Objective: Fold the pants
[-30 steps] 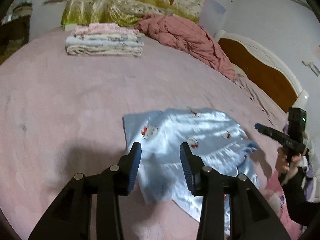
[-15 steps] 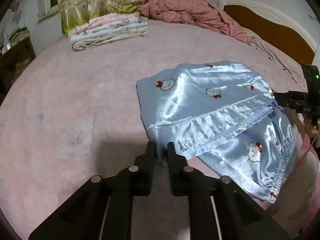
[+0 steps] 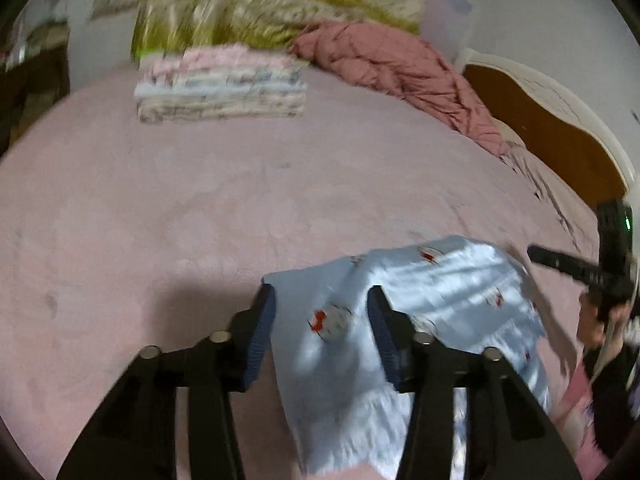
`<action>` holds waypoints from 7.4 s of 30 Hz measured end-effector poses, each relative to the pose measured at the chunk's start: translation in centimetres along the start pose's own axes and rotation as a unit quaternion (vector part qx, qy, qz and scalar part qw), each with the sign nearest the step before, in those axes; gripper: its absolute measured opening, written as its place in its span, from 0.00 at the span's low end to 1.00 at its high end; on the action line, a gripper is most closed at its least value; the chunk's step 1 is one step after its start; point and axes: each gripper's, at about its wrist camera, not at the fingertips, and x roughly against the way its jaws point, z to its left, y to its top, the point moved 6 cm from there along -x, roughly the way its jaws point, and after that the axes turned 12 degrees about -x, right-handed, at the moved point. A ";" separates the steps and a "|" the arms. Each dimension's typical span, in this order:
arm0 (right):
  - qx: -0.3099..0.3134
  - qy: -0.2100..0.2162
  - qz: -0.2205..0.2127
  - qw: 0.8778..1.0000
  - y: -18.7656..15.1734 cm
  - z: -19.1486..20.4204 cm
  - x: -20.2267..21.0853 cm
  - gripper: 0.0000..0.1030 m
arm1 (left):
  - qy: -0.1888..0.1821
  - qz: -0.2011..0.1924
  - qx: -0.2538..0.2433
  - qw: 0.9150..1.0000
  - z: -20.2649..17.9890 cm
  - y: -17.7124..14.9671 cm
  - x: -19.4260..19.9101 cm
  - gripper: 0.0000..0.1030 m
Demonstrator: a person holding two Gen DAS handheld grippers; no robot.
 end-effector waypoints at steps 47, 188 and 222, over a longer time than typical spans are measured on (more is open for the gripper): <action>0.010 -0.052 -0.037 0.998 1.9 0.5 -3.5 0.07 | 0.161 -0.085 -0.020 0.983 1.2 -0.6 3.6 0.25; 0.448 -0.035 -0.081 0.890 -16.9 10.8 4.0 0.16 | 0.042 -0.061 -0.483 0.872 -20.0 -11.3 4.2 0.11; 0.188 0.194 0.122 0.955 -3.4 9.2 -2.7 0.16 | -0.062 -0.040 -0.249 0.966 -12.9 0.0 1.6 0.09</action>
